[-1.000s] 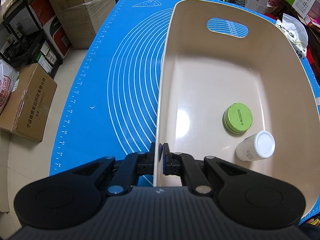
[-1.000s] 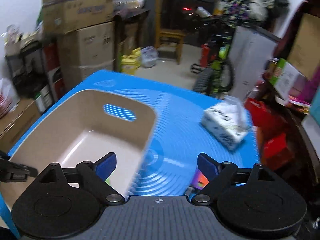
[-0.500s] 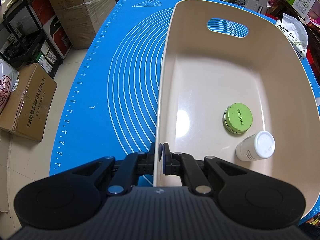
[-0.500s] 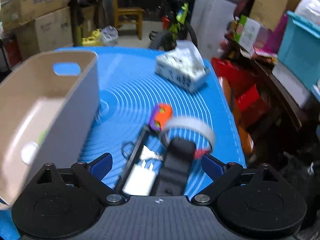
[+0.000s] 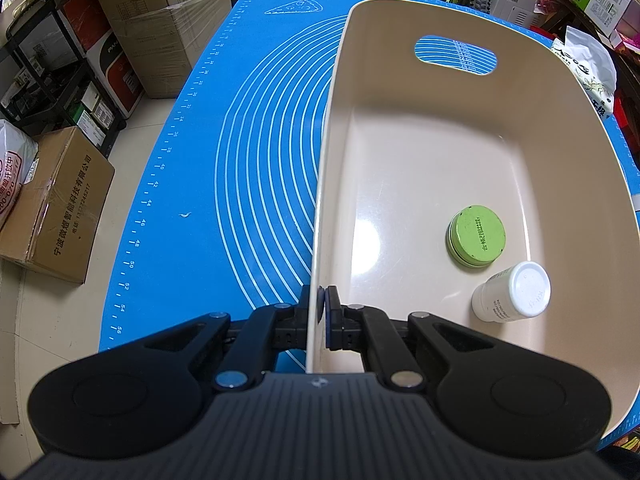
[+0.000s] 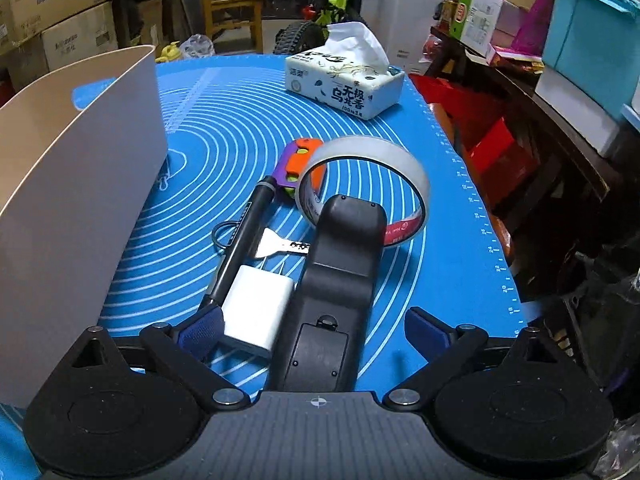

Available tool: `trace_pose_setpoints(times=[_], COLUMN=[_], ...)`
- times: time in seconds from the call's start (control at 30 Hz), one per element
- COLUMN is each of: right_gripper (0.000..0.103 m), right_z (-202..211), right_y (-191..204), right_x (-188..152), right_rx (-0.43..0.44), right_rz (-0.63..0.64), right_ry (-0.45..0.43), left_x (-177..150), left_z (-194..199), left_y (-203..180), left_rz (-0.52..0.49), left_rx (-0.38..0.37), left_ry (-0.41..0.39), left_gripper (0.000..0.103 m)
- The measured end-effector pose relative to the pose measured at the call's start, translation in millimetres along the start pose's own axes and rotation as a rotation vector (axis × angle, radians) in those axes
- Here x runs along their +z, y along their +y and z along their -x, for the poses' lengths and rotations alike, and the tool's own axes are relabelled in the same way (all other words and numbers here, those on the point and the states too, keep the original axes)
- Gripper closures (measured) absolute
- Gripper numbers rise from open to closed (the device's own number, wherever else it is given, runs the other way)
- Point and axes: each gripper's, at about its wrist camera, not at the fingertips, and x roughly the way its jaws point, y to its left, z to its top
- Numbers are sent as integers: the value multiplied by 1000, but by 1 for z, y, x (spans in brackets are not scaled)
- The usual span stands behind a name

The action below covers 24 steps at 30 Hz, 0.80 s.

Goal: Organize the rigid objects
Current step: 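Move the right gripper to the black remote and grasp it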

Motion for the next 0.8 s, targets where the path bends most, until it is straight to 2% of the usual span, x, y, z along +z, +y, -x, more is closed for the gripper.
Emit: trace_pose_setpoints(times=[0.4, 0.8], right_gripper=[6, 9], right_z=[8, 8], right_y=[-21, -19], right_x=[-6, -21], right_rx=[-33, -15], right_rz=[-59, -34], right_ry=[-12, 49], left_x=[0, 0], left_z=[0, 0], left_y=[0, 0], left_rz=[0, 0], left_rx=[0, 0], left_ry=[0, 0], left_gripper=[97, 97])
